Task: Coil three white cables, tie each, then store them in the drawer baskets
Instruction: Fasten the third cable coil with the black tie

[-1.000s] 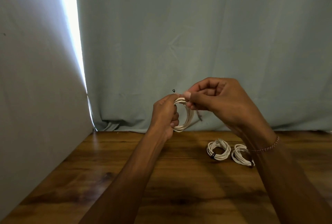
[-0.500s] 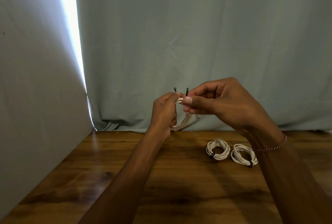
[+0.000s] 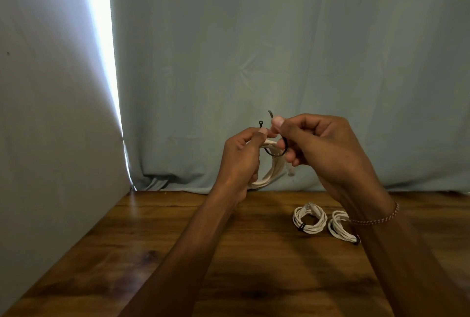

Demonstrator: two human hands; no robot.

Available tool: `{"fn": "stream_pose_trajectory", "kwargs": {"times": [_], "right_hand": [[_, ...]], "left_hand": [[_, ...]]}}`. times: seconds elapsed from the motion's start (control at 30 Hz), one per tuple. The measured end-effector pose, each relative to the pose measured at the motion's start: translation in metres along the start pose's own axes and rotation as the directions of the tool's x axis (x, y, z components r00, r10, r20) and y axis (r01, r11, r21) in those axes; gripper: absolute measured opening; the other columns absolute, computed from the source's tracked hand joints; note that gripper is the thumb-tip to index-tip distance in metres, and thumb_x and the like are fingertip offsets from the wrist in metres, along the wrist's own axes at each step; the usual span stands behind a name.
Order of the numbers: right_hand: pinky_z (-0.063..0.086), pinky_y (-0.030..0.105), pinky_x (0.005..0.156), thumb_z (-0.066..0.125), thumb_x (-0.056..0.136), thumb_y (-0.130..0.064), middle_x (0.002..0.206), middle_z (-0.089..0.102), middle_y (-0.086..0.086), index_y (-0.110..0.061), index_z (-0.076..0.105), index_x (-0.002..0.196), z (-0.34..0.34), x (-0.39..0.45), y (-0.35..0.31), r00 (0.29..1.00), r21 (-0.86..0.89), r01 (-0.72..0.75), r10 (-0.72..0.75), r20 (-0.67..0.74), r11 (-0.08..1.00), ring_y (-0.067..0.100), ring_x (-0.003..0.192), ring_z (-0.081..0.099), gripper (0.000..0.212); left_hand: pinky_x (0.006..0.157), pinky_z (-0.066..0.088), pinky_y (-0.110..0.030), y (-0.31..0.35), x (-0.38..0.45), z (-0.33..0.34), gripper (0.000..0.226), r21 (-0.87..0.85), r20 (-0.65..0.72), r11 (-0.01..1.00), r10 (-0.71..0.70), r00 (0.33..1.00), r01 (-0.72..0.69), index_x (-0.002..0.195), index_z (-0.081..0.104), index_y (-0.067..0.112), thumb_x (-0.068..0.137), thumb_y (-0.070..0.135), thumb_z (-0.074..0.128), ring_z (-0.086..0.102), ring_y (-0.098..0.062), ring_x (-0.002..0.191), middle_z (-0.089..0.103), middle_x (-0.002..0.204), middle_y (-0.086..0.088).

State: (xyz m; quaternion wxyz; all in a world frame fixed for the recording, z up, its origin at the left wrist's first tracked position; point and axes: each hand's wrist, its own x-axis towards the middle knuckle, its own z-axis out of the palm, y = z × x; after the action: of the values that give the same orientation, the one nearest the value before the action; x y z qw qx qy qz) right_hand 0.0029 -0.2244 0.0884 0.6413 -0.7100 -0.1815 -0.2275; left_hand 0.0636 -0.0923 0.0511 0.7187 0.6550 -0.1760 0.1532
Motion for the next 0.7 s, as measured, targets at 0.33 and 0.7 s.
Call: {"fn": "stream_pose_trajectory", "kwargs": {"times": [0.33, 0.7], "right_hand": [[0.039, 0.017, 0.04, 0.078, 0.086, -0.027, 0.068, 0.073, 0.003, -0.017, 0.079, 0.092, -0.003, 0.006, 0.006, 0.992, -0.011, -0.033, 0.031, -0.122, 0.999, 0.005, 0.043, 0.052, 0.012], [0.038, 0.011, 0.04, 0.077, 0.088, -0.026, 0.068, 0.074, 0.002, -0.015, 0.079, 0.087, 0.0, 0.005, 0.007, 0.989, -0.117, 0.001, -0.018, -0.144, 0.993, 0.003, 0.042, 0.054, 0.011]], "left_hand": [[0.046, 0.024, -0.023, 0.008, -0.007, 0.005, 0.026, 0.063, 0.025, 0.995, 0.079, 0.997, -0.081, 0.101, 0.073, 0.016, 0.105, 0.03, 0.052, 0.03, -0.009, 0.043, 0.046, 0.045, 0.013], [0.05, 0.032, -0.022, 0.018, -0.014, 0.01, 0.026, 0.094, 0.056, 0.987, 0.127, 0.99, -0.131, 0.086, 0.067, 0.023, 0.105, 0.029, 0.05, 0.048, 0.002, 0.043, 0.05, 0.046, 0.019]]}}
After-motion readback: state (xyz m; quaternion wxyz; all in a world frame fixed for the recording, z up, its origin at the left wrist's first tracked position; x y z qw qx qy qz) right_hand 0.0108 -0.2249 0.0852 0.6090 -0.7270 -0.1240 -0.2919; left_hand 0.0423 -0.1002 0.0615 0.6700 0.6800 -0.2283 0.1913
